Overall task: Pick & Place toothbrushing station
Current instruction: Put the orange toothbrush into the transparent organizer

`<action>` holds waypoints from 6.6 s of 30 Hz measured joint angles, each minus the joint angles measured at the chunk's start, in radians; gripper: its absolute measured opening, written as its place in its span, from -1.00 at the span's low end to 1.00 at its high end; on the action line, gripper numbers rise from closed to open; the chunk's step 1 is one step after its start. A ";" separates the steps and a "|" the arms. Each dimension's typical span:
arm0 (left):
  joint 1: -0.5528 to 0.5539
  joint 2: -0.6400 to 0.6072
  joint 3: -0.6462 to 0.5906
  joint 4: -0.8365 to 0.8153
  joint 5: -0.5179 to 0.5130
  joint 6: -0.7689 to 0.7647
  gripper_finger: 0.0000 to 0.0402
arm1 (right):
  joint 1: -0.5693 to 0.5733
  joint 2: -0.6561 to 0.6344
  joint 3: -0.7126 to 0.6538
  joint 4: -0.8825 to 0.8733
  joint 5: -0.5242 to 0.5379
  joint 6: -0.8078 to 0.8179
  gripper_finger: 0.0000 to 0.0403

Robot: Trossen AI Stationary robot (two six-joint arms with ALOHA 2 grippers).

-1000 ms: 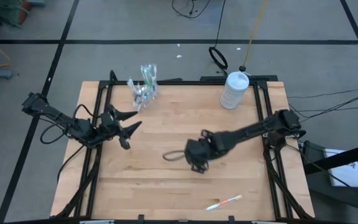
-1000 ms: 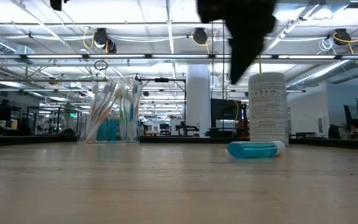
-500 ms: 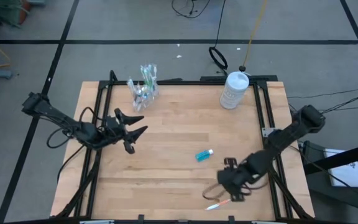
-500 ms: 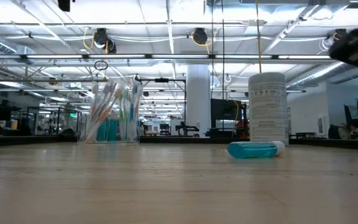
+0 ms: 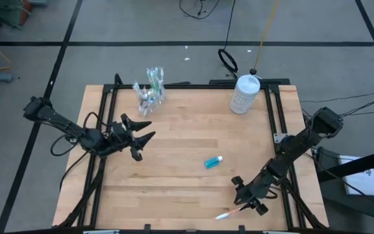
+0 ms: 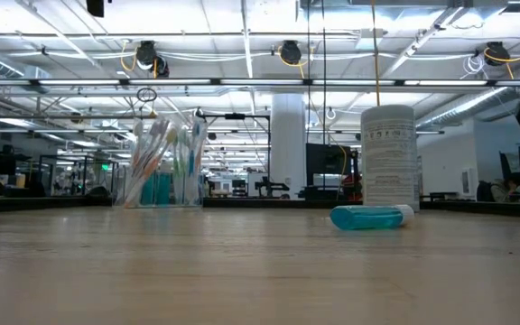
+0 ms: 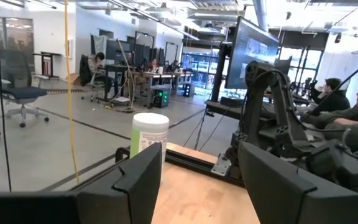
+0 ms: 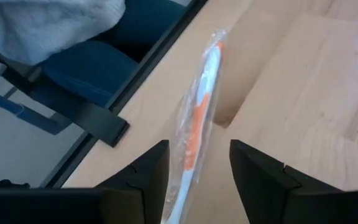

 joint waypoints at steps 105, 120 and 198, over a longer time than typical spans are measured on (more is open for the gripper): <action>0.371 0.850 0.397 -0.253 0.936 -0.511 -0.84 | -0.494 0.016 0.083 0.248 0.340 -1.709 -0.82; 0.410 0.768 0.397 -0.371 0.901 -0.478 -0.97 | -0.494 0.016 0.083 0.284 0.442 -1.510 -0.49; 0.751 -0.060 -0.478 0.143 0.007 0.028 -0.95 | -0.494 0.016 0.082 0.421 0.343 -1.145 -0.46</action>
